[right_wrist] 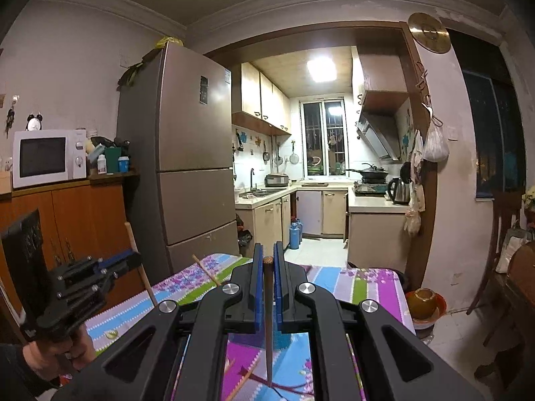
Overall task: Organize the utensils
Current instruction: 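Lift the left gripper's chopstick over the holder while the right gripper lowers its chopstick in, then open the left gripper to drop its chopstick into the holder while the right gripper releases too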
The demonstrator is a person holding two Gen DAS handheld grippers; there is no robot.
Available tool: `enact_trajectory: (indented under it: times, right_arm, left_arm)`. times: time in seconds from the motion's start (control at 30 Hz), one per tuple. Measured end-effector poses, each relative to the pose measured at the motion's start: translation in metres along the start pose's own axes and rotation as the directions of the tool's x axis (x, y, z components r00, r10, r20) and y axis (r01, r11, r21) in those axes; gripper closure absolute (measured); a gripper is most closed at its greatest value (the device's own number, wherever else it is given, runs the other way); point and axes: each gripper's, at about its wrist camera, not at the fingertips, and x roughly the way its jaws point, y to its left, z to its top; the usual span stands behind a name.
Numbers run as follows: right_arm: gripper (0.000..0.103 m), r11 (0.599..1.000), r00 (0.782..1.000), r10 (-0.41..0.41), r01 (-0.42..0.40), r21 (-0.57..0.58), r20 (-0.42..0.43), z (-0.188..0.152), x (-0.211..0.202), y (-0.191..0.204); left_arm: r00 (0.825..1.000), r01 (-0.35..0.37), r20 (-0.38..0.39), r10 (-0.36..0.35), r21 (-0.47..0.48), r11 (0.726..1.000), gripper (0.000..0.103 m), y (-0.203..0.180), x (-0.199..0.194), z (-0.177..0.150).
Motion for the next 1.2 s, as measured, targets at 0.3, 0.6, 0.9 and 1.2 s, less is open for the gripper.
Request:
enact_trajectory:
  times: [0.3, 0.6, 0.9, 1.2]
  right_arm:
    - [0.096, 1.0, 0.999, 0.018, -0.017, -0.024, 0.034, 0.07, 0.034, 0.003]
    - [0.096, 0.998, 1.0, 0.014, -0.012, -0.057, 0.027, 0.116, 0.088, 0.008]
    - [0.096, 1.0, 0.998, 0.005, -0.007, -0.03, -0.057, 0.097, 0.151, -0.004]
    - [0.096, 1.0, 0.993, 0.004, -0.003, 0.011, -0.121, 0.067, 0.186, -0.018]
  left_arm:
    - [1.0, -0.013, 0.029, 0.013, -0.006, 1.0, 0.098, 0.019, 0.025, 0.042]
    - [0.998, -0.009, 0.069, 0.012, -0.05, 0.999, 0.098, 0.03, 0.067, 0.095]
    - [0.999, -0.022, 0.039, 0.025, -0.058, 0.998, 0.098, 0.025, 0.118, 0.086]
    - [0.998, -0.056, -0.04, 0.054, -0.064, 0.996, 0.098, 0.032, 0.155, 0.052]
